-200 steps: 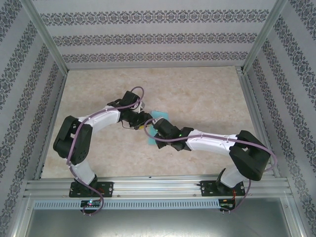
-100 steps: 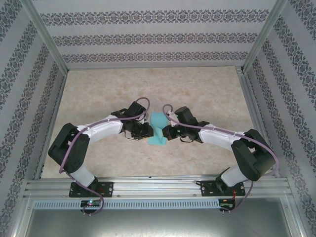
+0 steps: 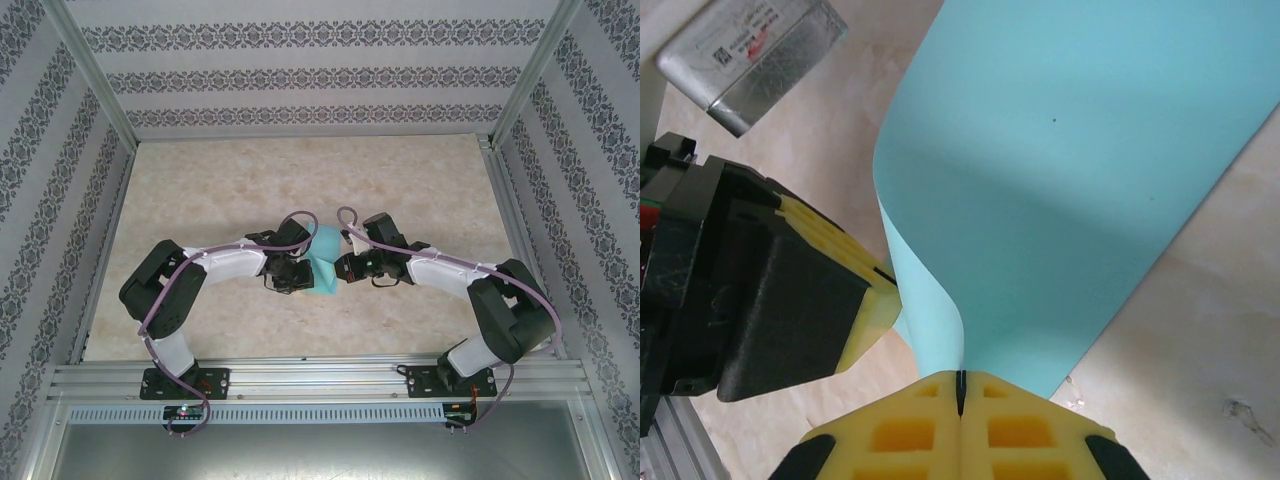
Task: Fold a paper plane with a square sheet of paper (pick it up from the middle)
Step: Fold the triangle a second time at the center of the table.
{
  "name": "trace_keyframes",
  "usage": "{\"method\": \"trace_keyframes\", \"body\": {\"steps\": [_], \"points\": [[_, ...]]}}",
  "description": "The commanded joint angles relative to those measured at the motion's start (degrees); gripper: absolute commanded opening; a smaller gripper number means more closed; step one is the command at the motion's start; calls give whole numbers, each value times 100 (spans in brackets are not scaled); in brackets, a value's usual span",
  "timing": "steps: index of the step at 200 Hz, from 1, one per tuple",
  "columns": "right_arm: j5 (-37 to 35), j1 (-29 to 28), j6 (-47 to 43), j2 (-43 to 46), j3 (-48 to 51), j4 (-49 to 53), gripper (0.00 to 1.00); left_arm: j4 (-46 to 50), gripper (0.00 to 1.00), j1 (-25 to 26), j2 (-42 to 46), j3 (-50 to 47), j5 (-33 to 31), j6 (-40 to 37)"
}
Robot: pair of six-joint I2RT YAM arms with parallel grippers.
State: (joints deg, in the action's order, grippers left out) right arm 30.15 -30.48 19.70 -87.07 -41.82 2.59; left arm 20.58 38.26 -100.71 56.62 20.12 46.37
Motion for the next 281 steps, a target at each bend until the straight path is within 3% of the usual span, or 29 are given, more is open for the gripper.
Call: {"method": "trace_keyframes", "body": {"steps": [1,112,199,281], "points": [[158,50,-106,-110,-60,58,7,57,16,73,-147,13,-448,72],[262,55,-36,-326,-429,73,9,1202,16,68,-56,333,-1552,-559],[350,51,-282,-909,-936,444,10,837,20,67,323,281,-1120,-700],[143,51,-299,-1189,-1048,469,10,757,19,68,53,262,-999,-724]]}}
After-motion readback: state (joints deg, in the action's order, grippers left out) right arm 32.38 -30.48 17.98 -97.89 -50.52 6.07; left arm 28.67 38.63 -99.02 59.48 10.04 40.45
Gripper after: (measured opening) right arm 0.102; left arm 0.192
